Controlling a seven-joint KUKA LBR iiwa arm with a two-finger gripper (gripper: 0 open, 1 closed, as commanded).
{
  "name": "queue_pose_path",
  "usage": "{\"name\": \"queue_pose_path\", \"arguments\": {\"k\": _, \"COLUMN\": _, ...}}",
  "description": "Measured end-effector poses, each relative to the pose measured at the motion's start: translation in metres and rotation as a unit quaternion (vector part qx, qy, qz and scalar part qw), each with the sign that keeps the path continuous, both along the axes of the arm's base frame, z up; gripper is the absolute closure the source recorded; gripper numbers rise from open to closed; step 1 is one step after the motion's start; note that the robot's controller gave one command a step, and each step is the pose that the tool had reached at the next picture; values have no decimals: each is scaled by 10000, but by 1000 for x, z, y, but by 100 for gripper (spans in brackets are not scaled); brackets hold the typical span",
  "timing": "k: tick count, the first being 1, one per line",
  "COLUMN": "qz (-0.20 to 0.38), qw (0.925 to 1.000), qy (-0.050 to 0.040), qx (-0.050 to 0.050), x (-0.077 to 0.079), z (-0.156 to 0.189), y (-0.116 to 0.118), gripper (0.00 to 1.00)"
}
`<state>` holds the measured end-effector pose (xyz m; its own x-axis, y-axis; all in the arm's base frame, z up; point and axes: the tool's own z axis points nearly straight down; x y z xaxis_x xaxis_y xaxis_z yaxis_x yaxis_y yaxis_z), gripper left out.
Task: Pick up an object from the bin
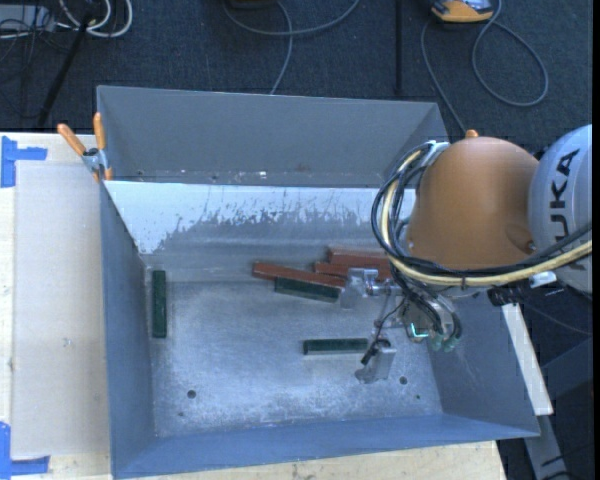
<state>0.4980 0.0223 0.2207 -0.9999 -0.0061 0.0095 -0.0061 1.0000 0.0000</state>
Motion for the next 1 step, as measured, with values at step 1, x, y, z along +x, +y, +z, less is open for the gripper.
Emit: {"name": "queue_pose_path", "arguments": {"k": 1, "qz": -302, "qw": 9995, "qy": -13, "qx": -2, "x": 27, "z": -155, "y": -24, "gripper": 0}}
